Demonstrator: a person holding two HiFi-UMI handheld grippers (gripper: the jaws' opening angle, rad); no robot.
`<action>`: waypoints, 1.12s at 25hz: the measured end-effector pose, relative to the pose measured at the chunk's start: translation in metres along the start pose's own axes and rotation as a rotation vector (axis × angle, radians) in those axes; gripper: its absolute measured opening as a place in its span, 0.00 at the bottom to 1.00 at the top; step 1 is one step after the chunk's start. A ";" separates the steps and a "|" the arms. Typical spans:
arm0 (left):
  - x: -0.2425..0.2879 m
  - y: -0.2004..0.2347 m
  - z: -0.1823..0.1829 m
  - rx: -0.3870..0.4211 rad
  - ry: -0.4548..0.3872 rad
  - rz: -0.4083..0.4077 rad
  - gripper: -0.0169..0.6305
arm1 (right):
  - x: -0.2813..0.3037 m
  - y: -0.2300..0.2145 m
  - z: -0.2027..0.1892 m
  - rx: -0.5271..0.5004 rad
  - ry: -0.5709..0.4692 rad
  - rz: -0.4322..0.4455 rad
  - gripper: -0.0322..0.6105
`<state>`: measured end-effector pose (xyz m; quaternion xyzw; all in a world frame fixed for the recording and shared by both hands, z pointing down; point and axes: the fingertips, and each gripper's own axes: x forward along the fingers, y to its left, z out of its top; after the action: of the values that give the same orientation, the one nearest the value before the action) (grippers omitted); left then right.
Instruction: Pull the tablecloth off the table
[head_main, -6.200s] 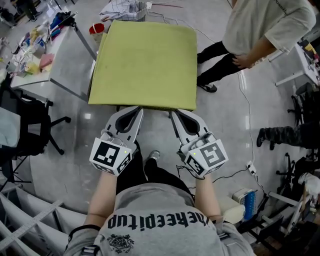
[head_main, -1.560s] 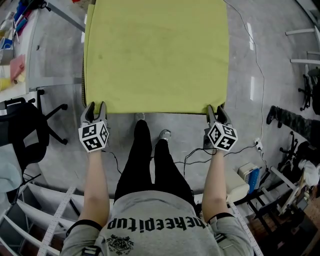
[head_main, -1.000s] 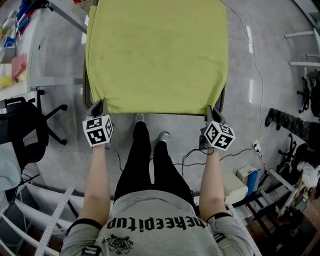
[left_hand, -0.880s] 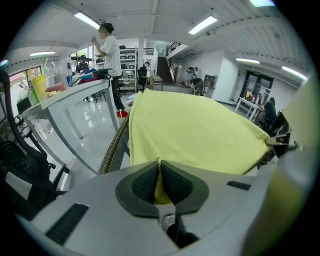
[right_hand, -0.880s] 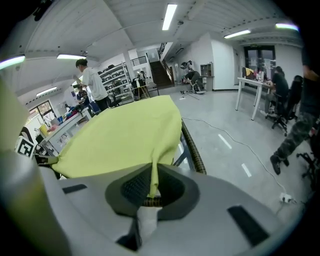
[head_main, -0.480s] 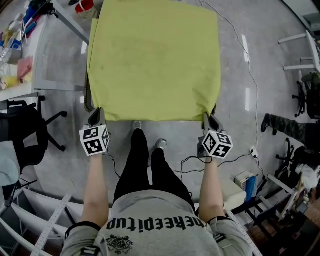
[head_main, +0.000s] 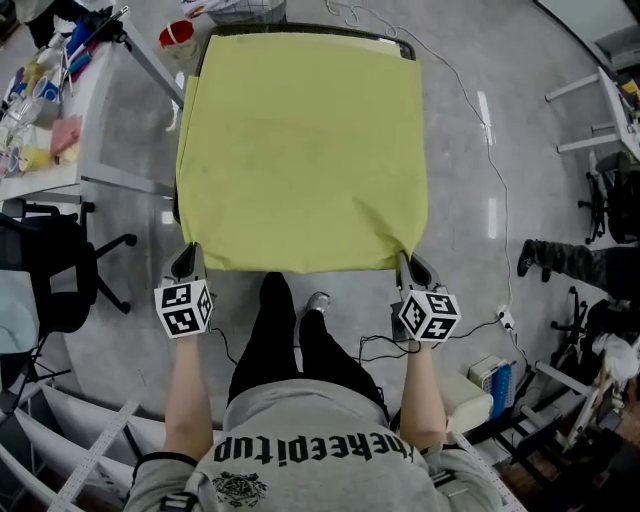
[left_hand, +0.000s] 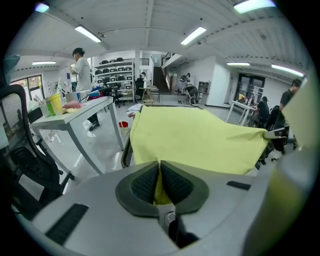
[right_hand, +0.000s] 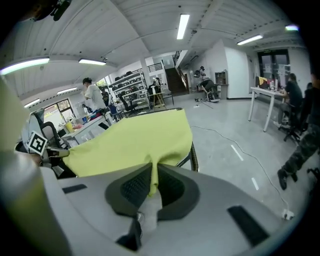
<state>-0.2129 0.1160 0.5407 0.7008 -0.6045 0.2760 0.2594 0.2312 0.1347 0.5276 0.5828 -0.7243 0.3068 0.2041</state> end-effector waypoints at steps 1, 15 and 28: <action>-0.005 -0.001 -0.001 0.002 -0.005 0.002 0.06 | -0.005 0.002 -0.001 -0.001 -0.004 0.006 0.09; -0.041 0.001 0.040 0.007 -0.140 -0.005 0.06 | -0.037 0.009 0.035 -0.018 -0.116 0.016 0.09; 0.001 0.012 0.164 0.059 -0.291 -0.086 0.06 | -0.009 0.004 0.141 -0.006 -0.255 -0.039 0.09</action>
<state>-0.2130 -0.0005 0.4244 0.7659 -0.5968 0.1779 0.1599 0.2388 0.0459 0.4181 0.6305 -0.7337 0.2241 0.1180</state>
